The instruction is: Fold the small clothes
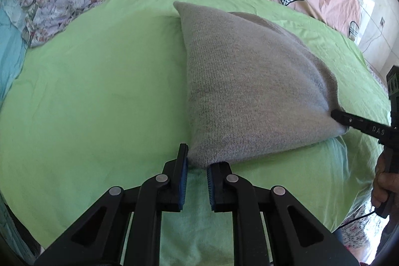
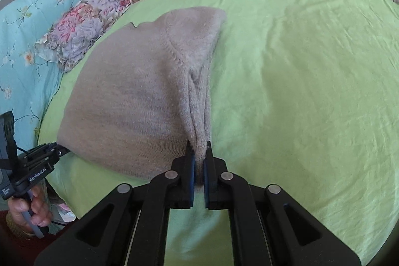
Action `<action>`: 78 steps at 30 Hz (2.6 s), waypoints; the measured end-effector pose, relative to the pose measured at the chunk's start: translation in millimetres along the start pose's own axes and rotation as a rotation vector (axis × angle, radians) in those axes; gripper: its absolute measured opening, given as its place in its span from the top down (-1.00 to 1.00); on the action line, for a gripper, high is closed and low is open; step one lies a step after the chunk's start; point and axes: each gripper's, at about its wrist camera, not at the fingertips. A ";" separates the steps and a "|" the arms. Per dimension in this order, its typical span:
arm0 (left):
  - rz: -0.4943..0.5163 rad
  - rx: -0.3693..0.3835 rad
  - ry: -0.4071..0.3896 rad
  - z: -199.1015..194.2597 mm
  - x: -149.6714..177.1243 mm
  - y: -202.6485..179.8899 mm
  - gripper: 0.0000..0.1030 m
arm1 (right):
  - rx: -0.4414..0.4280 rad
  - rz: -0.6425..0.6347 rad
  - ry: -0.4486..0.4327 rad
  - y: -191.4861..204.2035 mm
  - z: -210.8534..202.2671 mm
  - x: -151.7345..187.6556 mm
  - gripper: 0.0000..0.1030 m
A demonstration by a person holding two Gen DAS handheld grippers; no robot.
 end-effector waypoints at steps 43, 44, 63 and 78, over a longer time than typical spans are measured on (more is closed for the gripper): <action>0.120 0.312 -0.078 -32.3 -46.2 -1.5 0.53 | -0.269 0.235 -0.023 -16.4 24.4 -86.6 0.58; 0.132 0.313 -0.074 -31.7 -46.8 -3.0 0.52 | -0.264 0.220 -0.043 -13.0 19.7 -88.9 0.62; 0.130 0.309 0.005 5.0 -37.7 -11.5 0.34 | -0.234 0.031 -0.090 33.1 -24.9 -44.2 0.43; 0.148 0.312 -0.002 5.8 -12.3 -4.2 0.35 | -0.002 -0.052 -0.021 31.1 9.7 -3.6 0.47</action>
Point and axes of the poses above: each gripper's, at about its wrist camera, not at the fingertips, and z roughly the way its jaws point, y to its left, x to its underside, and after that the axes turned 8 degrees about y, right-handed
